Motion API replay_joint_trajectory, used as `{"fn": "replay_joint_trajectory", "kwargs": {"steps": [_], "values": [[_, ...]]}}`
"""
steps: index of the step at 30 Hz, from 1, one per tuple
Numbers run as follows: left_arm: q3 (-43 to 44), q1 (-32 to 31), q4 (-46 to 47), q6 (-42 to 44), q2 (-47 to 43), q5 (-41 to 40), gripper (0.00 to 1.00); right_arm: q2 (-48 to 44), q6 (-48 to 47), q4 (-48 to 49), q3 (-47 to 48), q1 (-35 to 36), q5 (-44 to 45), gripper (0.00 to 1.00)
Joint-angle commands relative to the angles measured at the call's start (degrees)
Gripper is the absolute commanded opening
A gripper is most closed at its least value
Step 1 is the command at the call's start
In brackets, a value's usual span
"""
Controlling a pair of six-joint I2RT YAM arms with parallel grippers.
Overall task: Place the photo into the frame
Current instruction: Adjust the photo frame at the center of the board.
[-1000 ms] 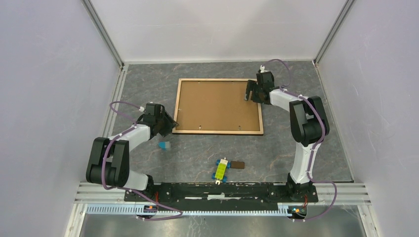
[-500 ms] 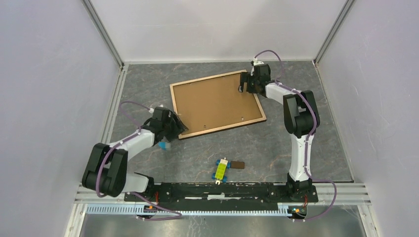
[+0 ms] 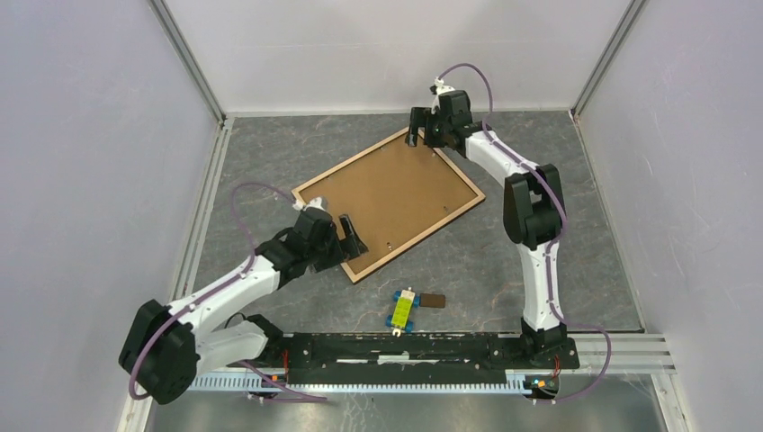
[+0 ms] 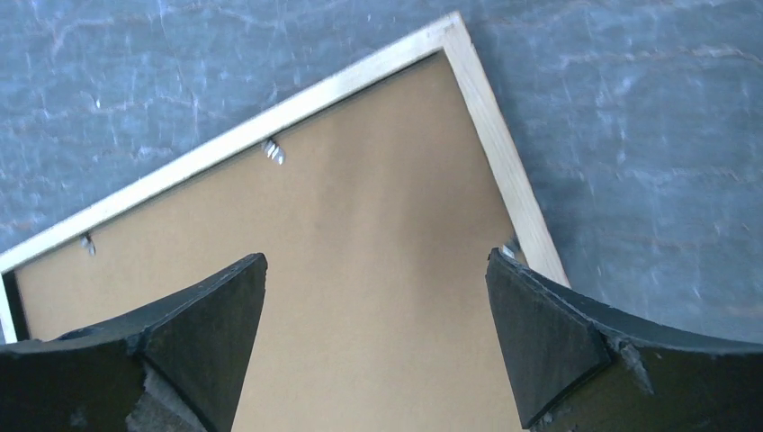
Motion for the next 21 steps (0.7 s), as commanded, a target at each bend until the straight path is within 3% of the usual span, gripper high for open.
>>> {"fn": "replay_joint_trajectory", "kwargs": {"steps": [1,5,10,14,17,21], "values": [[10.6,0.2,-6.4,5.6,-2.4,-12.7,0.98,-9.6,-2.9,-10.2,-2.5,0.3,5.4,0.98],[17.3,2.0,-5.4,7.7,-0.4,-21.9,1.00,-22.4,-0.1,-5.1,-22.9,0.3,4.7,0.97],[24.8,10.0,-1.2,7.0,8.1,-25.4,1.00,-33.8,5.3,1.2,-41.1,0.2,1.8,0.94],[30.2,17.5,3.5,6.1,19.3,-20.8,1.00,-41.1,9.3,6.2,-51.7,0.0,1.3,0.93],[39.0,22.9,2.9,7.7,30.9,-9.5,1.00,-44.4,11.5,10.0,-58.3,-0.7,0.5,0.93],[49.7,24.8,1.2,12.2,43.6,-3.1,0.99,-45.1,12.4,13.9,-63.8,-1.8,-1.1,0.93]]}}
